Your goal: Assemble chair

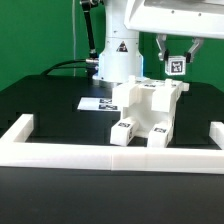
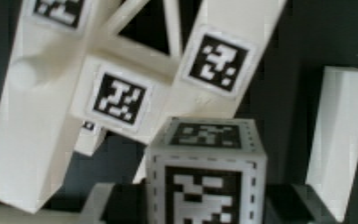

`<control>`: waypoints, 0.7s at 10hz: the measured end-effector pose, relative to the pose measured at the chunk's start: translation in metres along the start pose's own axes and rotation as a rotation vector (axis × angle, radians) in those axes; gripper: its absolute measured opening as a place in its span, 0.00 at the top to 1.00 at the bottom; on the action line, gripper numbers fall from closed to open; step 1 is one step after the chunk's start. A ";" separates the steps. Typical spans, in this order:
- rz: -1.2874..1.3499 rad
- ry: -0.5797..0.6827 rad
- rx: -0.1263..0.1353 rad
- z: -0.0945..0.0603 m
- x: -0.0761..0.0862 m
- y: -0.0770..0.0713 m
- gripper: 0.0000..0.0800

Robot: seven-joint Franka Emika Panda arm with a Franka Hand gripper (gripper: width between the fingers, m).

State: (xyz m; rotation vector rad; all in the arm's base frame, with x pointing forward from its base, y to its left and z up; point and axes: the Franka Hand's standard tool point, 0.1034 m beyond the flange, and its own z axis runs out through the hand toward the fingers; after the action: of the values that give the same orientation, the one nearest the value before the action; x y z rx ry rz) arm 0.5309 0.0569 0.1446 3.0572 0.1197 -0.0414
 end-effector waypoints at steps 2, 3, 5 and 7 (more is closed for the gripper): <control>-0.029 0.004 -0.006 0.002 0.001 0.001 0.64; -0.039 0.011 -0.010 0.003 0.002 0.001 0.64; -0.044 0.013 -0.010 0.005 0.001 0.002 0.64; -0.045 0.017 -0.011 0.009 -0.003 0.002 0.64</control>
Offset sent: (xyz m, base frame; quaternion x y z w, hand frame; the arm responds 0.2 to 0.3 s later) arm 0.0012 -0.0040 -0.0021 -0.0212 0.0177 -0.0505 0.9983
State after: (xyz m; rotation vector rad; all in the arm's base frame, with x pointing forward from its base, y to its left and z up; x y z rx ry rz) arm 0.5281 0.0543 0.1356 3.0443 0.1894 -0.0170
